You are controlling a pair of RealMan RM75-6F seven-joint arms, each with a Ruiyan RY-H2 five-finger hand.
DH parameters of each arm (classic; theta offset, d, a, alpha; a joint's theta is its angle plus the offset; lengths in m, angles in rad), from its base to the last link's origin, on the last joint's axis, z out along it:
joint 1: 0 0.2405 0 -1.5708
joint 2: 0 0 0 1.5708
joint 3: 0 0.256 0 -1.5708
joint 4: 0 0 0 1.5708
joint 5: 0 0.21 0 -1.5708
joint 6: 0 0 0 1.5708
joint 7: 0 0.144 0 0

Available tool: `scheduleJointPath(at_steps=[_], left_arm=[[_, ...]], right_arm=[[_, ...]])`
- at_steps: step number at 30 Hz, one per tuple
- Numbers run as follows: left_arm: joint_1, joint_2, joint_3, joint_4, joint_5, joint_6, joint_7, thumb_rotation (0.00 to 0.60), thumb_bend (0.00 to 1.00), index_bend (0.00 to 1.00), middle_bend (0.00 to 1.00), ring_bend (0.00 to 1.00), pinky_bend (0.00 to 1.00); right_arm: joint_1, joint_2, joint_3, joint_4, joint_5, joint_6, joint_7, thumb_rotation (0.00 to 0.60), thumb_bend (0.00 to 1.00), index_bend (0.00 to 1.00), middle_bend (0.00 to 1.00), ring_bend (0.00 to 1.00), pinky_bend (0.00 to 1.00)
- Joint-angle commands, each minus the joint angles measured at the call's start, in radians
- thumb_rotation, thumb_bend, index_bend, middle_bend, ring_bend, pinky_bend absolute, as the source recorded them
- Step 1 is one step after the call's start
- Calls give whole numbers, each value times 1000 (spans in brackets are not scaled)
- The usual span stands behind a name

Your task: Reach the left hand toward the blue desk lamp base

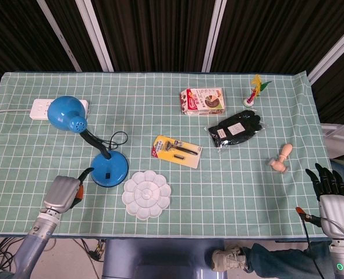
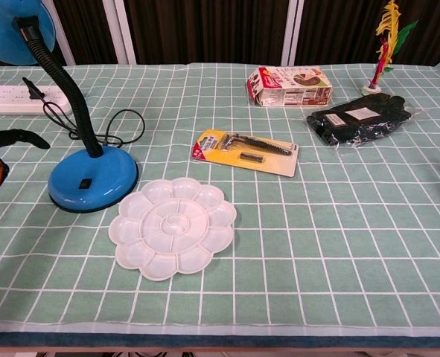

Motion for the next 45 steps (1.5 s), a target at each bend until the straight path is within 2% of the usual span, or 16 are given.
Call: scheduleJointPath(at_steps=[1, 12, 37, 45], left_arm=[[-15, -27, 3, 18, -19, -15, 26, 600, 839, 162, 743, 737, 822], [-41, -86, 8, 45, -62, -24, 91, 600, 839, 168, 744, 737, 821], [-72, -123, 36, 62, -92, -23, 144, 600, 839, 203, 746, 737, 822], [-79, -132, 48, 68, -90, -18, 168, 600, 838, 275, 746, 737, 821]], right_arm=[[0, 0, -1, 1, 0, -1, 0, 600, 170, 117, 27, 19, 0], [0, 2, 1, 0, 3, -2, 2, 600, 169, 117, 27, 19, 0], [-1, 0, 5, 0, 7, 2, 1, 600, 169, 117, 27, 19, 0], [-1, 1, 5, 0, 7, 2, 2, 600, 170, 117, 27, 19, 0]])
